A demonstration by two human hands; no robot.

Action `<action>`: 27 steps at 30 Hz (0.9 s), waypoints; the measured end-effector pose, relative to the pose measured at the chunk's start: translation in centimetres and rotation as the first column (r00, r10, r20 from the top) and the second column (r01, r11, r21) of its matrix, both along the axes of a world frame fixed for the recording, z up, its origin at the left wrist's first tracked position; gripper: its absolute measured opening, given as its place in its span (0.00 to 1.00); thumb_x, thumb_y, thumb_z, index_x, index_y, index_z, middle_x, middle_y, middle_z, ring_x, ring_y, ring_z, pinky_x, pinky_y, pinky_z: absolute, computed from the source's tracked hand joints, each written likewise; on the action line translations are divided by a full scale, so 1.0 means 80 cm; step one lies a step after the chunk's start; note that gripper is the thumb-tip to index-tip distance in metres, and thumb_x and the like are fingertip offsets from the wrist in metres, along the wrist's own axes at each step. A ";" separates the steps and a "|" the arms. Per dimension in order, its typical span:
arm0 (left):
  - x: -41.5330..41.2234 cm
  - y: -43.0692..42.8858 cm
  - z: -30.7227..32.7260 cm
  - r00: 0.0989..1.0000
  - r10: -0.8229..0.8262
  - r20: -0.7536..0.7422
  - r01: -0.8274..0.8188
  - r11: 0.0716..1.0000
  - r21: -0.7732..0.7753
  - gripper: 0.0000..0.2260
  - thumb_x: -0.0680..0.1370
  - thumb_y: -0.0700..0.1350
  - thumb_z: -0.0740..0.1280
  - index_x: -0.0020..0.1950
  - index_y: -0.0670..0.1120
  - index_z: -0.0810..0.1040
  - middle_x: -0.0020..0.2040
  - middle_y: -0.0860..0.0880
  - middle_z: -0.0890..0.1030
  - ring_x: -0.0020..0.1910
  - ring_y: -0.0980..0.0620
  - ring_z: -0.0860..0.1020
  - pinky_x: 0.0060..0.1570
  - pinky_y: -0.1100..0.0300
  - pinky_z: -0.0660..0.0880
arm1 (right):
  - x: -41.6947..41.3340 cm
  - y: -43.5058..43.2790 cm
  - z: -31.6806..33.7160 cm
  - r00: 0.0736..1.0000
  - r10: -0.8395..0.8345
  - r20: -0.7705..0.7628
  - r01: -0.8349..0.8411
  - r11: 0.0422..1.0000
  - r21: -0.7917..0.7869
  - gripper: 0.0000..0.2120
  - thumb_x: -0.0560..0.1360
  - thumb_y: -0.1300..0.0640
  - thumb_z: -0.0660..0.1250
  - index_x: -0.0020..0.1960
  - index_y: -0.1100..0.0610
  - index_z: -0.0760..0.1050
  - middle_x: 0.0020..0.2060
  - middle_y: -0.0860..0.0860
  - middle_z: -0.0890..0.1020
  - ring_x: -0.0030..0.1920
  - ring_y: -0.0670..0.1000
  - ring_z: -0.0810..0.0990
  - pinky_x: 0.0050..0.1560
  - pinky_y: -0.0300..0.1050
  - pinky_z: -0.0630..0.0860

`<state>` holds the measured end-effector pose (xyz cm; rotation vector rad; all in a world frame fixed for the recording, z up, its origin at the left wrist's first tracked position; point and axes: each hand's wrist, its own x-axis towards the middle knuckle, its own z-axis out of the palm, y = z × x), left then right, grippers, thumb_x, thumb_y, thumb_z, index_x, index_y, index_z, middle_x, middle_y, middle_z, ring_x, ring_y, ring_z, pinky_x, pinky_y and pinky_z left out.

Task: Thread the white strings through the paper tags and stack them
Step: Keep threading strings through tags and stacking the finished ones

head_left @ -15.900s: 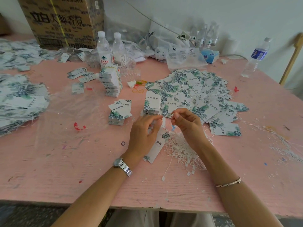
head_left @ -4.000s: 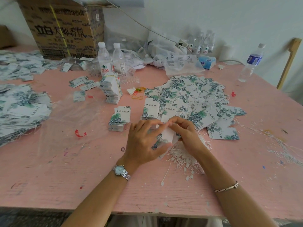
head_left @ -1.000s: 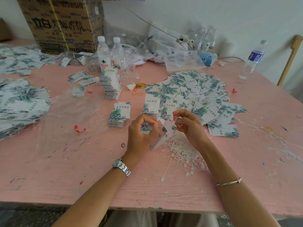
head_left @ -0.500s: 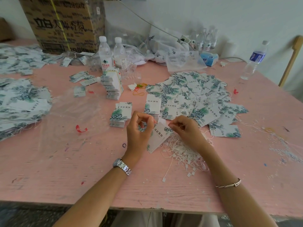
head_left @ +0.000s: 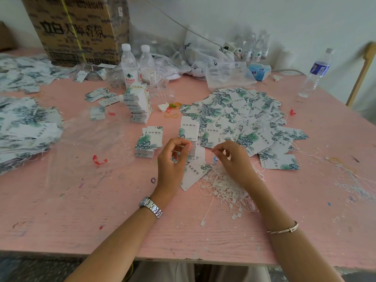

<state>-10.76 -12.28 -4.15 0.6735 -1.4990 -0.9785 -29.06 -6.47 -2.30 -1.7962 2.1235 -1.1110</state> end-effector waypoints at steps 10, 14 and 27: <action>-0.001 0.001 -0.001 0.999 -0.019 0.046 0.020 1.000 -0.018 0.04 0.79 0.41 0.71 0.51 0.49 0.82 0.44 0.58 0.83 0.43 0.58 0.79 0.44 0.61 0.75 | -0.001 -0.001 -0.005 0.937 0.036 -0.347 0.008 0.992 0.123 0.08 0.75 0.50 0.73 0.54 0.49 0.86 0.47 0.46 0.74 0.50 0.47 0.63 0.44 0.42 0.61; -0.002 0.000 -0.004 0.996 -0.020 0.083 0.024 0.999 -0.042 0.04 0.79 0.39 0.71 0.52 0.43 0.84 0.46 0.55 0.84 0.42 0.63 0.78 0.44 0.71 0.71 | -0.003 -0.002 -0.006 0.930 0.048 -0.364 0.004 0.990 0.141 0.07 0.76 0.52 0.72 0.51 0.52 0.84 0.49 0.47 0.77 0.51 0.46 0.63 0.45 0.42 0.64; -0.004 0.000 -0.006 0.988 -0.083 0.133 0.067 0.990 0.121 0.05 0.78 0.42 0.72 0.47 0.53 0.82 0.43 0.56 0.84 0.40 0.65 0.78 0.40 0.73 0.69 | 0.009 0.003 0.009 0.926 0.225 0.303 -0.150 0.956 -0.253 0.04 0.77 0.61 0.71 0.50 0.54 0.82 0.43 0.49 0.84 0.42 0.48 0.79 0.45 0.43 0.75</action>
